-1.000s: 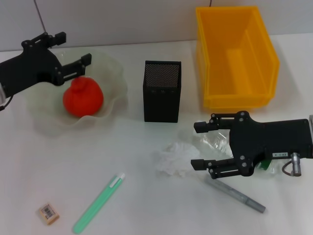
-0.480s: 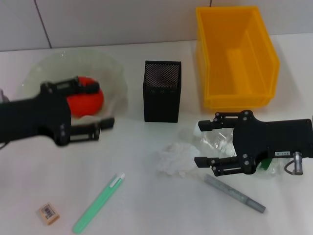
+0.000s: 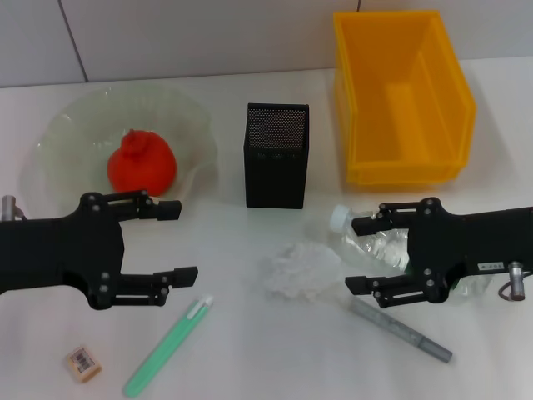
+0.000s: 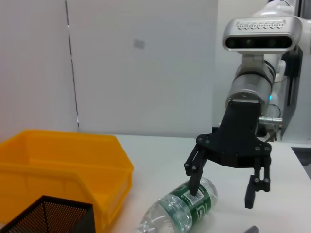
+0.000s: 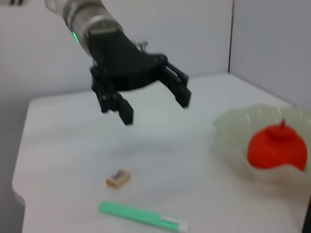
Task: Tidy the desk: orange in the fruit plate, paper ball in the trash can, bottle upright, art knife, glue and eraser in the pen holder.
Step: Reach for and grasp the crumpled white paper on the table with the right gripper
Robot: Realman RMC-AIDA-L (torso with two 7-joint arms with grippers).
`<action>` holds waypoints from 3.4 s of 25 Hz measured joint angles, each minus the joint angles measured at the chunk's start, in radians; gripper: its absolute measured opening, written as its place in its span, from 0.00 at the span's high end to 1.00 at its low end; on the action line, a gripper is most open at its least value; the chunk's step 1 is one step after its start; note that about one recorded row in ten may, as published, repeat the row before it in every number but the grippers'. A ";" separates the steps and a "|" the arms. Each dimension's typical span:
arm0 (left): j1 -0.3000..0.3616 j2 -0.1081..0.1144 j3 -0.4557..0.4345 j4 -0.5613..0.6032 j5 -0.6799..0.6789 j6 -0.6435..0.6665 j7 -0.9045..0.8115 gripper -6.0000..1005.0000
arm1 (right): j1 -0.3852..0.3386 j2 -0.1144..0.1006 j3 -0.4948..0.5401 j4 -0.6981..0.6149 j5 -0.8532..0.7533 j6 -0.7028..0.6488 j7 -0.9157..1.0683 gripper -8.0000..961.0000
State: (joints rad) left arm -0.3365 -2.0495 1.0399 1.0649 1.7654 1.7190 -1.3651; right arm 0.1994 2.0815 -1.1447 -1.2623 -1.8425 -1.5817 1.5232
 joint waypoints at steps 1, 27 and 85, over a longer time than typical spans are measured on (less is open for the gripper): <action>0.000 -0.004 0.000 -0.001 0.009 -0.001 0.000 0.20 | 0.000 0.000 0.003 -0.008 -0.008 -0.001 0.018 0.24; -0.003 -0.017 0.040 -0.045 0.029 -0.013 0.002 0.20 | 0.209 -0.001 -0.056 -0.409 -0.392 -0.167 0.719 0.24; -0.009 -0.018 0.077 -0.048 0.068 -0.011 -0.003 0.20 | 0.224 0.002 -0.489 -0.124 -0.537 0.303 0.678 0.25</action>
State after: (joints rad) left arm -0.3459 -2.0678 1.1166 1.0170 1.8331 1.7076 -1.3681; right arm 0.4231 2.0833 -1.6334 -1.3859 -2.3794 -1.2789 2.2010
